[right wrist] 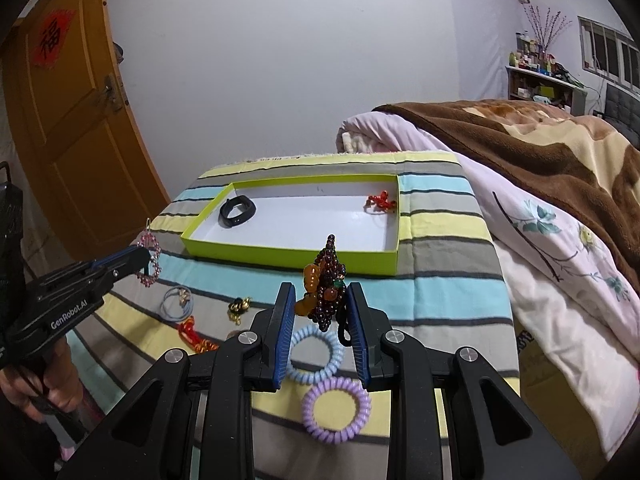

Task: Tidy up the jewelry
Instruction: 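Carry both items into the lime-green box and open both tools, then withdraw both tools from the box back over the remaining jewelry, then grasp and lift the blue coil hair tie with the right tool while the left approaches the red tassel, then grasp the red tassel with the left tool while the right holds the blue coil, then carry the red tassel and blue coil into the green box and open both tools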

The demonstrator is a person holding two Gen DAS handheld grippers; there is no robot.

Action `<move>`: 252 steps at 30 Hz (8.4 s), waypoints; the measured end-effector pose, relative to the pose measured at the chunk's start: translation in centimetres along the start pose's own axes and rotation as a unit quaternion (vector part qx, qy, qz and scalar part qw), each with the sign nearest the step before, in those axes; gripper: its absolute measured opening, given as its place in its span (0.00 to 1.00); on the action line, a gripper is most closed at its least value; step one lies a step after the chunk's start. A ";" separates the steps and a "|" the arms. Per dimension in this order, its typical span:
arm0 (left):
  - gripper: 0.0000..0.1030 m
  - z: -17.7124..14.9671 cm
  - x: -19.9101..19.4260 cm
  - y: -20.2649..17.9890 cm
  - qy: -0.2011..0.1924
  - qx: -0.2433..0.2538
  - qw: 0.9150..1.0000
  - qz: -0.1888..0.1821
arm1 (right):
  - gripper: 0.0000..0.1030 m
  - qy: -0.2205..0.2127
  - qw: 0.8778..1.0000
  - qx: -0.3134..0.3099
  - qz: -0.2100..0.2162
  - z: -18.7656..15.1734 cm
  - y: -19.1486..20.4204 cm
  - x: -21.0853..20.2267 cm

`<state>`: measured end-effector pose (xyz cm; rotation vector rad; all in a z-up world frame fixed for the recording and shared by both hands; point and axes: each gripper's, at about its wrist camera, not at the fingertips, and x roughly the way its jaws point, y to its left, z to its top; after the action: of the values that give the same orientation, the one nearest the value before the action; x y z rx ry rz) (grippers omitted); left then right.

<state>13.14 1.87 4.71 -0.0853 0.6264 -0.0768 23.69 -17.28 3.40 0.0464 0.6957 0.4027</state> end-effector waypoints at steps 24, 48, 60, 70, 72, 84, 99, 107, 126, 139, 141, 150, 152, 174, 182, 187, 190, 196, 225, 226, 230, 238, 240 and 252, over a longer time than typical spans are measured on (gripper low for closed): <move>0.07 3.8 9.9 4.7 0.024 -0.002 0.999 0.025 | 0.26 0.041 0.998 -0.019 -0.033 5.8 -2.6 11.8; 0.12 2.9 12.5 5.8 0.060 -0.014 0.997 0.042 | 0.36 0.057 0.997 -0.026 -0.045 5.5 -3.4 13.5; 0.18 1.6 5.8 4.8 0.015 -0.006 0.999 0.031 | 0.36 0.012 0.999 -0.032 -0.034 3.1 -1.3 6.1; 0.18 -1.4 -0.4 2.3 -0.011 0.009 0.999 0.030 | 0.36 -0.015 0.999 -0.021 -0.023 -0.5 0.1 0.0; 0.18 -2.1 -1.5 2.1 -0.014 0.006 1.000 0.028 | 0.36 -0.020 0.999 -0.022 -0.023 -1.0 0.3 -1.0; 0.18 -5.3 -6.2 0.4 -0.019 0.003 1.000 0.016 | 0.36 -0.041 0.999 -0.028 -0.019 -5.0 2.1 -6.2; 0.18 -7.5 -8.2 0.1 -0.016 -0.003 1.000 0.011 | 0.36 -0.038 0.999 -0.029 -0.011 -7.0 2.4 -7.6; 0.18 -7.7 -7.5 0.0 -0.006 -0.005 1.000 0.006 | 0.36 -0.025 0.999 -0.025 -0.010 -7.2 2.1 -6.8; 0.18 -7.7 -4.0 0.2 0.026 -0.012 1.000 -0.003 | 0.36 0.016 1.000 -0.013 -0.014 -7.4 0.9 -2.9; 0.24 -7.3 -0.3 -0.1 0.064 -0.031 0.997 -0.024 | 0.36 0.033 0.999 -0.006 -0.018 -6.4 -0.2 0.2; 0.25 -7.2 0.3 -0.2 0.071 -0.035 0.996 -0.027 | 0.36 0.035 0.999 -0.004 -0.018 -6.2 -0.4 0.7; 0.29 -6.9 2.5 0.2 0.105 -0.079 0.991 -0.038 | 0.36 0.058 0.998 -0.005 -0.010 -5.0 -0.6 3.8; 0.29 -6.8 3.1 0.1 0.112 -0.087 0.989 -0.037 | 0.36 0.068 0.998 -0.006 -0.013 -4.7 -0.6 4.5; 0.08 -5.5 5.5 -2.6 0.115 -0.002 0.993 0.025 | 0.09 0.087 0.995 -0.040 -0.022 -4.1 -0.3 6.0; 0.08 -5.3 3.4 -2.2 0.086 -0.002 0.996 0.005 | 0.09 0.045 0.999 -0.027 -0.013 -3.5 -0.1 3.5; 0.08 -4.6 1.6 -2.1 0.061 0.000 0.998 0.001 | 0.09 0.026 0.999 -0.022 -0.010 -3.1 0.2 2.0; 0.08 -4.3 0.8 -2.1 0.050 0.002 0.999 0.000 | 0.09 0.018 1.000 -0.019 -0.008 -2.9 0.3 1.3; 0.08 -3.7 -0.1 -2.2 0.035 0.005 0.999 -0.002 | 0.09 0.009 1.000 -0.023 -0.007 -2.5 0.8 0.5; 0.08 0.5 1.6 -1.5 -0.004 0.027 1.000 0.004 | 0.09 -0.006 0.999 -0.042 -0.016 1.6 1.0 2.8; 0.08 0.8 1.8 -1.5 -0.007 0.029 1.000 0.006 | 0.09 -0.007 0.999 -0.043 -0.017 1.8 0.9 3.0; 0.08 2.2 2.8 -1.2 -0.019 0.033 0.999 0.006 | 0.09 -0.008 0.999 -0.045 -0.022 3.0 0.6 4.5; 0.08 4.6 6.4 -0.4 -0.019 0.035 0.999 0.011 | 0.09 -0.003 0.998 -0.045 -0.038 5.4 -0.3 7.9; 0.08 5.1 7.6 -0.2 -0.013 0.034 0.999 0.007 | 0.09 0.001 0.998 -0.045 -0.042 6.1 -0.6 8.9; 0.08 6.3 14.0 0.8 0.029 0.037 0.999 0.005 | 0.09 0.041 0.997 -0.036 -0.048 8.8 -2.2 15.4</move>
<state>28.21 1.63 1.62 -0.0079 0.6820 -0.0921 40.70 -12.69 0.32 -0.0726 0.7602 0.3386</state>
